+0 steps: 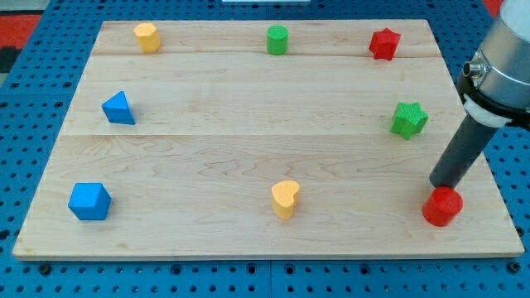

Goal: Push the green star slightly up

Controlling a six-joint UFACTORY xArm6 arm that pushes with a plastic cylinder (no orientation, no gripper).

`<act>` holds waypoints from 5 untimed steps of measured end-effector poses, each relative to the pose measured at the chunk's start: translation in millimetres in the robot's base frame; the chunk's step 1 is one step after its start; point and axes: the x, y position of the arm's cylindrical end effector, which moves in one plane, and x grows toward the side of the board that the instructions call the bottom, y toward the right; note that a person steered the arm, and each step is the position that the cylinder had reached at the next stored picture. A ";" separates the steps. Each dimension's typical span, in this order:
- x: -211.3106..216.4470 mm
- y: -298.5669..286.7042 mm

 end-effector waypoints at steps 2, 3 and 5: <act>-26.6 0.0; -26.6 -0.6; -30.2 -0.6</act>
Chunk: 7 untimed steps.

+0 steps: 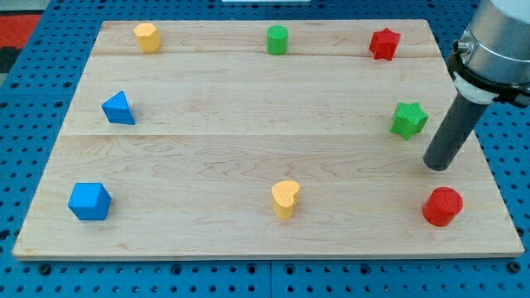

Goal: Push the green star slightly up

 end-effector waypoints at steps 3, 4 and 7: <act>-62.0 -12.4; -84.6 -40.7; -159.1 -33.7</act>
